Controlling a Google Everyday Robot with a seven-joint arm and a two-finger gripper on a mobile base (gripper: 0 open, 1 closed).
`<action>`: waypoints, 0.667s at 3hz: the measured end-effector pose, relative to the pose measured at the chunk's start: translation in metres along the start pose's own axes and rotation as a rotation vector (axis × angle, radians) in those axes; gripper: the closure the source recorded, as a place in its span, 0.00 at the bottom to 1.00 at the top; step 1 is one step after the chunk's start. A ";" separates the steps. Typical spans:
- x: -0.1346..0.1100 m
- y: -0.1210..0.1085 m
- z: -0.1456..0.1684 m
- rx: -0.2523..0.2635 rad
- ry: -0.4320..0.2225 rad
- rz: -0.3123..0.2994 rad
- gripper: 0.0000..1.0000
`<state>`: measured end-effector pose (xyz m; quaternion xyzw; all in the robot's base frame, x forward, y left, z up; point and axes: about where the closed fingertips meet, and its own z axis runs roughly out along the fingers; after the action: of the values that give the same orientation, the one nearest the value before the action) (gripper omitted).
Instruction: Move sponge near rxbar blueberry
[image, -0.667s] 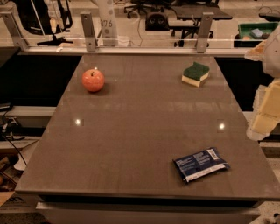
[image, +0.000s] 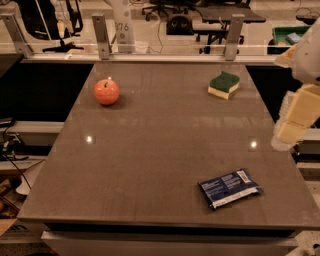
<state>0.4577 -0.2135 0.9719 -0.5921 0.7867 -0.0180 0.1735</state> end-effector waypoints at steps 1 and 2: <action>-0.012 -0.026 0.019 -0.013 -0.073 0.037 0.00; -0.023 -0.054 0.034 -0.020 -0.127 0.055 0.00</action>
Offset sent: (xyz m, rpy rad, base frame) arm 0.1084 0.0144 -0.0192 0.2144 -0.0154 -0.0231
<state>0.5226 -0.2022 0.9584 -0.5720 0.7902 0.0321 0.2176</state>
